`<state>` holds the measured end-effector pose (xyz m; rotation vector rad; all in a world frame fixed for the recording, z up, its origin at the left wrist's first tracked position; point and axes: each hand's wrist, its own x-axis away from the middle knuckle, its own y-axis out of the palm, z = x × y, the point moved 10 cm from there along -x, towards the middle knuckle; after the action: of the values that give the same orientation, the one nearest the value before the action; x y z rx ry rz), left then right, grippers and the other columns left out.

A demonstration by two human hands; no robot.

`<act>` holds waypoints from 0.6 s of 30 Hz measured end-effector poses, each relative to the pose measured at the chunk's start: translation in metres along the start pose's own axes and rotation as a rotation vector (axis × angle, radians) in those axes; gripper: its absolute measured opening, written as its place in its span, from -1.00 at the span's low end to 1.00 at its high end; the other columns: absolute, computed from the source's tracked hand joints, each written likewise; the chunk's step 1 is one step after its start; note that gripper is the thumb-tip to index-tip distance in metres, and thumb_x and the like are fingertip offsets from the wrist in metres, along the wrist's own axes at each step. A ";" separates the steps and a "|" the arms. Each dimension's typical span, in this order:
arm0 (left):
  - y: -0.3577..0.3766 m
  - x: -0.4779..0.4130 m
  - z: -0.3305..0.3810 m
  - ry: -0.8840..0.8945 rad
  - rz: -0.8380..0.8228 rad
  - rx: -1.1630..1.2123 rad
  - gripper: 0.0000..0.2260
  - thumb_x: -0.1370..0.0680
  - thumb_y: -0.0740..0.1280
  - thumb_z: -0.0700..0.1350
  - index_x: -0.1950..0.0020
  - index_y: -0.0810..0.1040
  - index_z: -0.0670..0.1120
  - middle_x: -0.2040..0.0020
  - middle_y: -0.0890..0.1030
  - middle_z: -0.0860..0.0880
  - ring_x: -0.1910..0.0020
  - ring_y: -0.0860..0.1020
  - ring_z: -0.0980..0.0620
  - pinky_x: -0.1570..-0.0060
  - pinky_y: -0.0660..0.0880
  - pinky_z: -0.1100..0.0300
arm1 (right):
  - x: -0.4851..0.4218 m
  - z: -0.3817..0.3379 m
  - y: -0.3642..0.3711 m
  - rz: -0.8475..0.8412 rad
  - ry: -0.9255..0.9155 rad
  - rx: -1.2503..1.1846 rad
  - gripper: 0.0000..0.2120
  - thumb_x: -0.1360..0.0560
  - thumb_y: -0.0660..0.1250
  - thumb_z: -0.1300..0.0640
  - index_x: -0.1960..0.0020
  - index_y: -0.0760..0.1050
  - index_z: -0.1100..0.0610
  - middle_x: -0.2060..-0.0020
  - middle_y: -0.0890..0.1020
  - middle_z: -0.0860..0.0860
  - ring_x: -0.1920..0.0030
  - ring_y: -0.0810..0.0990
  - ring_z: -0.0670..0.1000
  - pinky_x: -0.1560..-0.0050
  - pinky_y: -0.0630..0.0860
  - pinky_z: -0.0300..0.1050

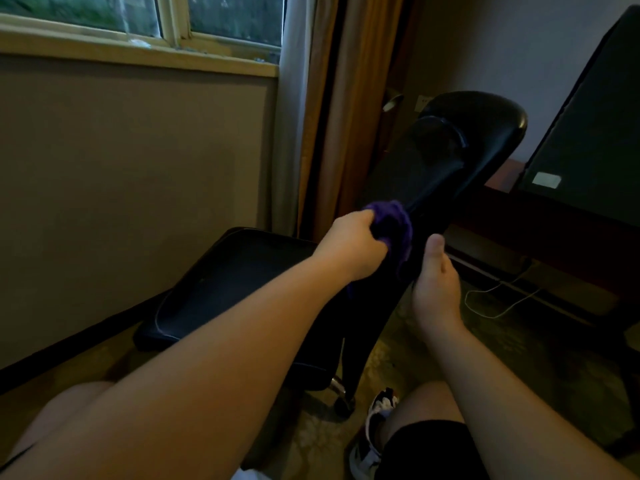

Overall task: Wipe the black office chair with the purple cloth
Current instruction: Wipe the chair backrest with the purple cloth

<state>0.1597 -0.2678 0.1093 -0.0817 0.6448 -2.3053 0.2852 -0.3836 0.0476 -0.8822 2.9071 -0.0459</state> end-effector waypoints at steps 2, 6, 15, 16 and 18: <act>-0.005 0.003 -0.033 -0.066 -0.010 0.024 -0.79 -0.55 0.36 -0.09 -0.15 0.52 0.13 -0.01 0.61 0.06 0.08 0.63 0.12 0.08 0.61 0.16 | -0.005 0.000 -0.010 0.099 0.006 0.023 -0.48 -0.55 0.08 -0.44 0.09 0.55 -0.04 0.23 0.59 -0.05 0.23 0.58 -0.06 0.24 0.43 -0.10; -0.019 0.010 -0.085 -0.174 0.065 0.126 -0.85 -0.54 0.37 -0.05 0.01 0.54 0.23 0.02 0.65 0.06 0.11 0.66 0.12 0.15 0.60 0.21 | -0.006 0.007 -0.017 0.192 -0.010 -0.003 -0.58 -0.60 0.18 -0.31 0.10 0.53 0.01 0.35 0.52 -0.07 0.39 0.51 -0.11 0.35 0.43 -0.15; 0.027 0.015 -0.146 -0.303 -0.111 0.255 -0.77 -0.57 0.34 -0.11 -0.14 0.60 0.19 0.03 0.73 0.02 0.07 0.70 0.07 0.03 0.65 0.10 | 0.019 0.079 0.078 -0.295 0.109 -0.001 -0.73 -0.57 0.28 -0.28 -0.24 0.48 -0.29 -0.15 0.59 -0.11 -0.11 0.61 -0.04 -0.04 0.60 -0.01; 0.035 0.015 -0.153 -0.312 -0.139 0.244 -0.75 -0.56 0.34 -0.12 -0.16 0.60 0.18 0.02 0.73 0.00 0.05 0.71 0.04 -0.02 0.65 0.05 | 0.021 0.090 0.086 -0.342 0.153 -0.012 -0.66 -0.56 0.32 -0.27 -0.32 0.43 -0.34 -0.24 0.55 -0.12 -0.20 0.57 -0.03 -0.13 0.59 0.03; 0.047 0.015 -0.167 -0.323 -0.176 0.184 -0.73 -0.52 0.35 -0.13 -0.16 0.60 0.17 0.02 0.72 -0.02 0.05 0.70 0.02 -0.05 0.65 -0.01 | 0.021 0.111 0.089 -0.341 0.185 0.020 -0.69 -0.56 0.37 -0.17 -0.28 0.47 -0.36 -0.27 0.55 -0.11 -0.23 0.57 0.00 -0.22 0.58 0.11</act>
<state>0.1387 -0.2347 -0.0607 -0.4292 0.2684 -2.4345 0.2308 -0.3211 -0.0700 -1.4309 2.8730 -0.1916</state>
